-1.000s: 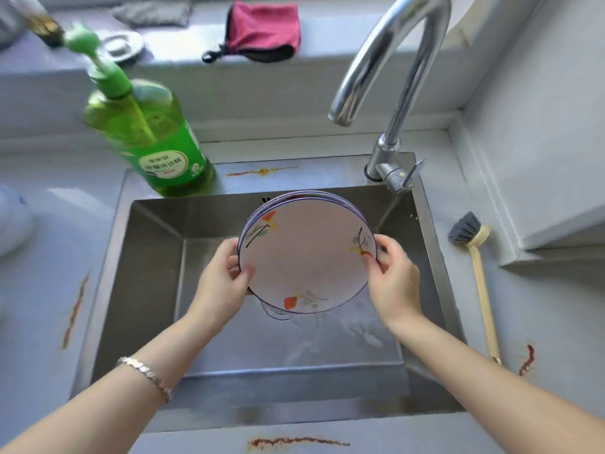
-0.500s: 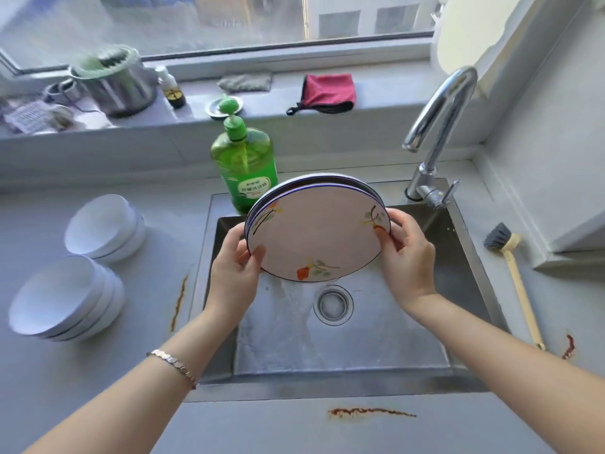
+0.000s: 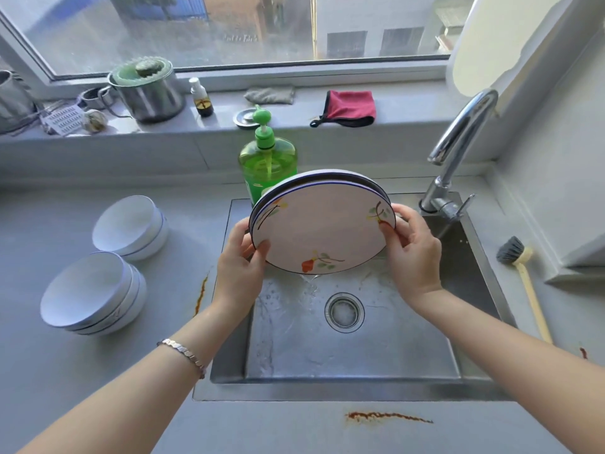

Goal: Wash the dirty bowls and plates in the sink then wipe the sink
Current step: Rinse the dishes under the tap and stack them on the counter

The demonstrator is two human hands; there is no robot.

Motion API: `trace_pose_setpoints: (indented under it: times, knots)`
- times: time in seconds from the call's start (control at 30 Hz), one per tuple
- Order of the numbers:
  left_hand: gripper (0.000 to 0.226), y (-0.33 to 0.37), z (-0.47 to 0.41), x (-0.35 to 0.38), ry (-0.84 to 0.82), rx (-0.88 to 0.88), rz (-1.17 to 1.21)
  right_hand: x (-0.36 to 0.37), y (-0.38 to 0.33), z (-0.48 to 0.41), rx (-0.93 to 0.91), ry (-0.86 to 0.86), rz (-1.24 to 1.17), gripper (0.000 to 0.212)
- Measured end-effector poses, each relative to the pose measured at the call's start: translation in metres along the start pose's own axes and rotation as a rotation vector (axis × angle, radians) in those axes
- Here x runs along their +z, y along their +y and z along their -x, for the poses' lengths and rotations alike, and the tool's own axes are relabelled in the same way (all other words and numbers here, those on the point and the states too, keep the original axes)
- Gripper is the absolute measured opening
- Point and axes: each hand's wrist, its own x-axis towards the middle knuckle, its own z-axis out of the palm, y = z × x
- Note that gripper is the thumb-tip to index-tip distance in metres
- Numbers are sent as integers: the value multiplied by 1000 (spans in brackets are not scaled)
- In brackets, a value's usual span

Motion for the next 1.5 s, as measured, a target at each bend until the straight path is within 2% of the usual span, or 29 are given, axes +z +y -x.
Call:
trace_pose_setpoints:
  times: [0.17, 0.27, 0.37, 0.5, 0.57, 0.67, 0.83, 0.93, 1.07, 1.23, 1.5]
  knots:
    - [38, -3, -4, 5, -9, -2, 7, -3, -3, -6, -6, -13, 24, 21]
    - [36, -1, -10, 7, -78, -66, -8, -4, 1, -13, 113, -67, 65, 21]
    - [24, -2, -18, 9, -202, -249, -131, -4, 15, -19, 248, -162, 204, 14]
    - [23, -14, -17, 11, -371, -563, -204, -2, 32, -14, 474, -396, 407, 15]
    - [28, -24, -9, 7, -397, -669, -205, 1, 33, -8, 582, -494, 438, 14]
    - [32, -41, 7, -8, -323, -792, -166, 17, 31, 3, 673, -590, 393, 17]
    - [28, -57, 41, -74, -123, -799, -58, 72, 0, 34, 572, -726, 360, 13]
    - [30, -75, 66, -132, -24, -792, -92, 119, -23, 68, 518, -807, 283, 14]
    - [26, -101, 95, -201, 91, -883, -142, 182, -40, 122, 516, -927, 246, 16]
    - [25, -132, 118, -264, 124, -969, -240, 239, -54, 182, 586, -1012, 237, 14]
    - [33, -164, 119, -327, 117, -881, -359, 290, -73, 220, 593, -1019, 198, 13]
